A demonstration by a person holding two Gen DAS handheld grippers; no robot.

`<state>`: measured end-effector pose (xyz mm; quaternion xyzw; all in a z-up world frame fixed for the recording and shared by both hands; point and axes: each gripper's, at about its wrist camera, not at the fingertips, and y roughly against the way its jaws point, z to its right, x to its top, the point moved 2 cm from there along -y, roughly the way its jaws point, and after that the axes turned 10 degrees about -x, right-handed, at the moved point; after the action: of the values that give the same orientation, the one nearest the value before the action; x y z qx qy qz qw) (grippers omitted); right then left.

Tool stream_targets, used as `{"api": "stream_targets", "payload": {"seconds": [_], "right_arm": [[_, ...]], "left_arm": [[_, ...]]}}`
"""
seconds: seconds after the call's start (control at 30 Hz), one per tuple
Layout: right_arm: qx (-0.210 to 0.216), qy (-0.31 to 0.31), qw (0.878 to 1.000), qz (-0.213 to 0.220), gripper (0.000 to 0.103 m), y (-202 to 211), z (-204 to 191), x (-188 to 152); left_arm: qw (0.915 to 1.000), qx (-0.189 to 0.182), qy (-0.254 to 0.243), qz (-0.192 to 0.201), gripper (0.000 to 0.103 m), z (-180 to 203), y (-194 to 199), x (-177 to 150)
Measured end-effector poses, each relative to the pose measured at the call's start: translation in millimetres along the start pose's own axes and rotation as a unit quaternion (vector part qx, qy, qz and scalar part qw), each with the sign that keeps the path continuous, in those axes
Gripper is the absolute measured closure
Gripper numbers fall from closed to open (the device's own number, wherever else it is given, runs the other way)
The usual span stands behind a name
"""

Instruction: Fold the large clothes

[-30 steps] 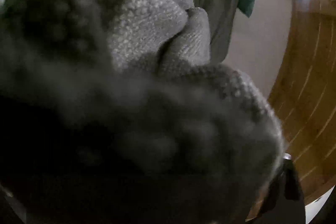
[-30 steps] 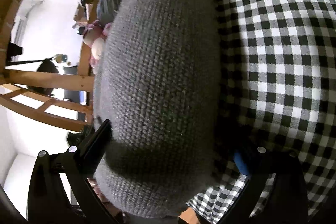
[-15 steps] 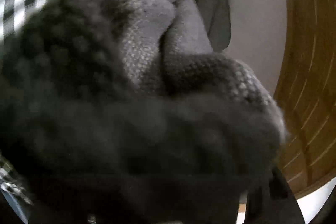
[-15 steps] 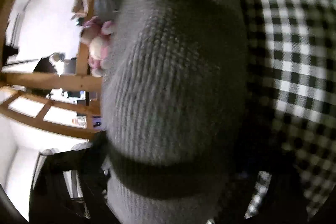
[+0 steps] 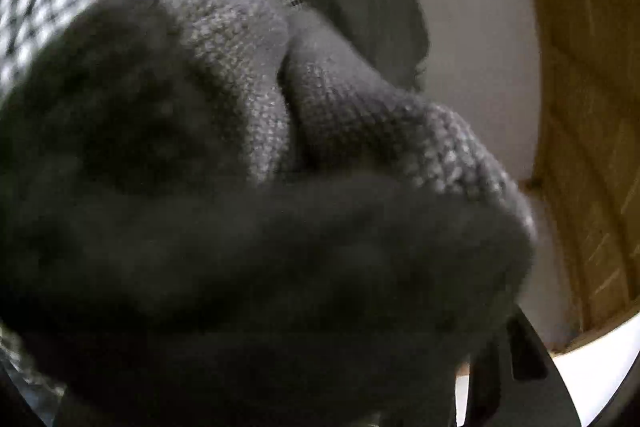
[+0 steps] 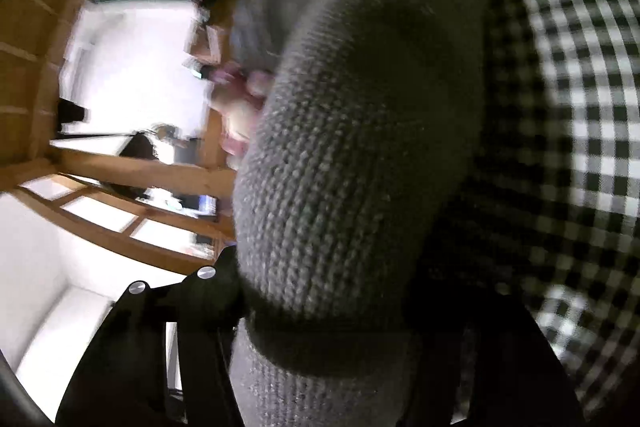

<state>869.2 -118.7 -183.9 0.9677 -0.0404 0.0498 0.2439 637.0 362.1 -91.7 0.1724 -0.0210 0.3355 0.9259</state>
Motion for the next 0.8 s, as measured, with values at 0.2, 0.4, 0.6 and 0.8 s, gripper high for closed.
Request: {"api": "stream_targets", "payload": {"seconds": [0.2, 0.4, 0.6, 0.8], "right_arm": [[0.005, 0.021, 1.000, 0.000, 0.050, 5.0, -31.6, 14.2], [0.014, 0.091, 0.996, 0.009, 0.050, 29.9, -114.6, 68.2], [0.021, 0.132, 0.991, 0.016, 0.050, 46.5, -188.3, 121.8], [0.030, 0.173, 0.984, -0.004, 0.050, 25.2, -222.8, 145.7]], "left_arm": [[0.9996, 0.000, -0.022, 0.018, 0.051, 26.8, 23.8, 27.2], [0.9948, -0.036, -0.082, 0.048, 0.051, 98.2, 42.1, 71.6], [0.9900, -0.066, -0.109, 0.061, 0.051, 151.1, 48.8, 121.5], [0.9850, -0.055, -0.132, 0.096, 0.051, 155.9, 64.2, 117.9]]}}
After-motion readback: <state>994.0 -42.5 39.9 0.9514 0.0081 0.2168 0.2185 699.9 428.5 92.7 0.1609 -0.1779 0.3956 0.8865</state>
